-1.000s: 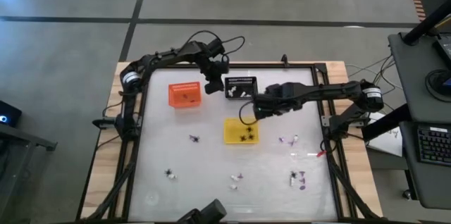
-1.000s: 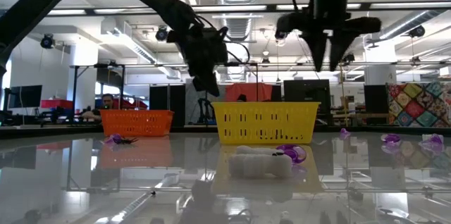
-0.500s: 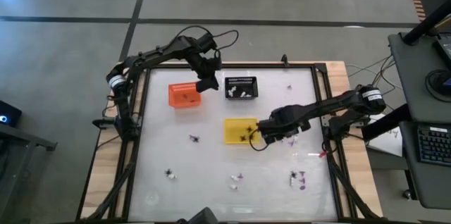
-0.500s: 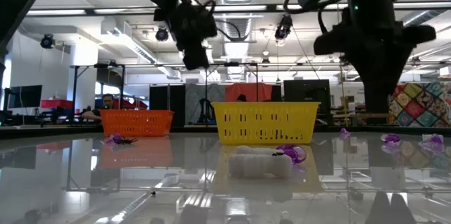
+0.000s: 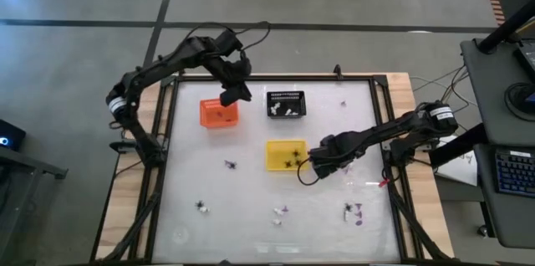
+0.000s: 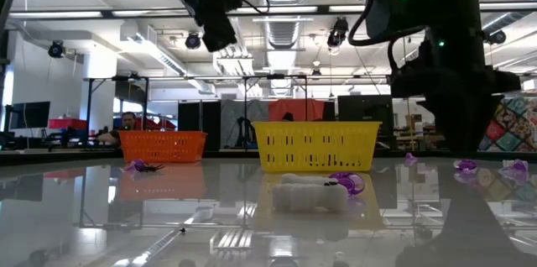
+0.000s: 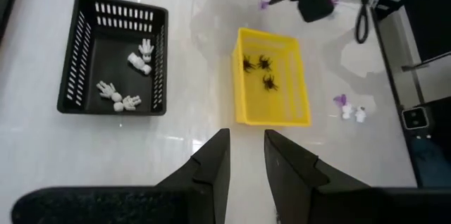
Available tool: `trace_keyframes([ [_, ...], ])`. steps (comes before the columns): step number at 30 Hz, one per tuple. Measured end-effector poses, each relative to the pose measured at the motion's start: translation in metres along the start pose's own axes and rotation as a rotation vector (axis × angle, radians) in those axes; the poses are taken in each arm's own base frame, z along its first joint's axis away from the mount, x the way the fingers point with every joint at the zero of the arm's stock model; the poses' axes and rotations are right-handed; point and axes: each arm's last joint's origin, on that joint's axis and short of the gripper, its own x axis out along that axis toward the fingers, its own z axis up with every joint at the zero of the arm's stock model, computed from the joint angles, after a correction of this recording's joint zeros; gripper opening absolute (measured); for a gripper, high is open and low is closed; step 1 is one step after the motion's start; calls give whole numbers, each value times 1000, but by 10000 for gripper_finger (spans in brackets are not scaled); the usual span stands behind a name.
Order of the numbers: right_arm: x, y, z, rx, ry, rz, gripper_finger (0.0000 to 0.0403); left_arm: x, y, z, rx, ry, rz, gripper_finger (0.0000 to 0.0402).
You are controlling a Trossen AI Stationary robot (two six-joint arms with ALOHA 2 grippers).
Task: Sort Halloween decoration
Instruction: Put the violet witch hat toy into the orange bin
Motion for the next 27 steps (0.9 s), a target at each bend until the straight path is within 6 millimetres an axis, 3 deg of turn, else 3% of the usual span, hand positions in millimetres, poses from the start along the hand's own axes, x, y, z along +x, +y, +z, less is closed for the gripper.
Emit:
trace_keyframes([
  [6,9,-1,-1,-78,-7,24,127,-16,-12,0,-27,-22,38,71],
  [12,19,-7,-3,-115,-3,17,116,-20,-16,0,-69,-32,39,71],
  [24,25,-8,-3,-120,-19,43,21,-20,-17,-1,-122,-28,36,71],
  [27,25,-8,-3,-117,-14,43,13,-20,-17,-1,-134,-29,36,71],
])
